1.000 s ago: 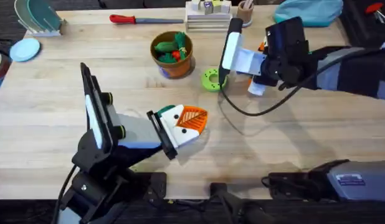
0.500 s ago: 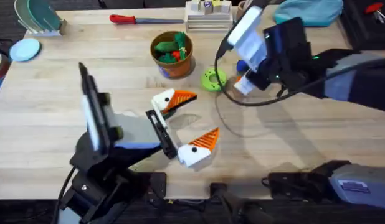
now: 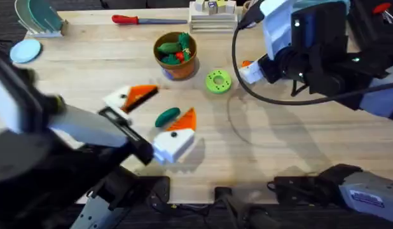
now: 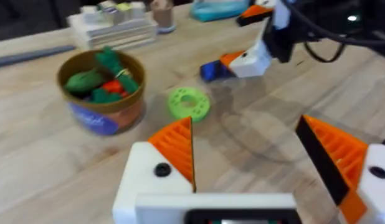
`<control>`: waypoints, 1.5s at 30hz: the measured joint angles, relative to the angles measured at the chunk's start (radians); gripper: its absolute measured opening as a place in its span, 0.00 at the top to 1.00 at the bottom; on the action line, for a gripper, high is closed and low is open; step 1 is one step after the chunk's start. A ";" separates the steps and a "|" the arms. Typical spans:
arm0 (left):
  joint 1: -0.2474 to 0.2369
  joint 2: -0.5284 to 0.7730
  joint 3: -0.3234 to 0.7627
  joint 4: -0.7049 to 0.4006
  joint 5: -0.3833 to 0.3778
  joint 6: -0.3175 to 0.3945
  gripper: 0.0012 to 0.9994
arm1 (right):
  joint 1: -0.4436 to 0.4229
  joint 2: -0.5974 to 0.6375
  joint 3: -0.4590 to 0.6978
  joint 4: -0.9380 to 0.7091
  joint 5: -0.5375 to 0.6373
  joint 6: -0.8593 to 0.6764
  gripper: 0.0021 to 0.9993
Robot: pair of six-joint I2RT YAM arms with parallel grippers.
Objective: Pick up the gripper from the table and insert it into the empty holder that is missing its gripper. Then pick up a screw, insert it into the mounting hole, and use the screwdriver to tighten it. Finally, clean up the table by picking up the vegetable and placing it into the bucket.
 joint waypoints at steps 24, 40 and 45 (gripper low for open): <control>0.000 1.036 0.293 -0.307 -0.268 0.098 0.01 | 0.000 -0.009 0.000 -0.005 -0.006 0.084 0.01; 0.000 1.325 0.298 -0.190 -0.317 0.194 0.01 | 0.000 -0.009 0.000 -0.006 -0.006 0.084 0.01; -0.002 1.325 0.298 -0.187 -0.318 0.202 0.08 | 0.000 -0.009 0.000 -0.010 -0.006 0.084 0.01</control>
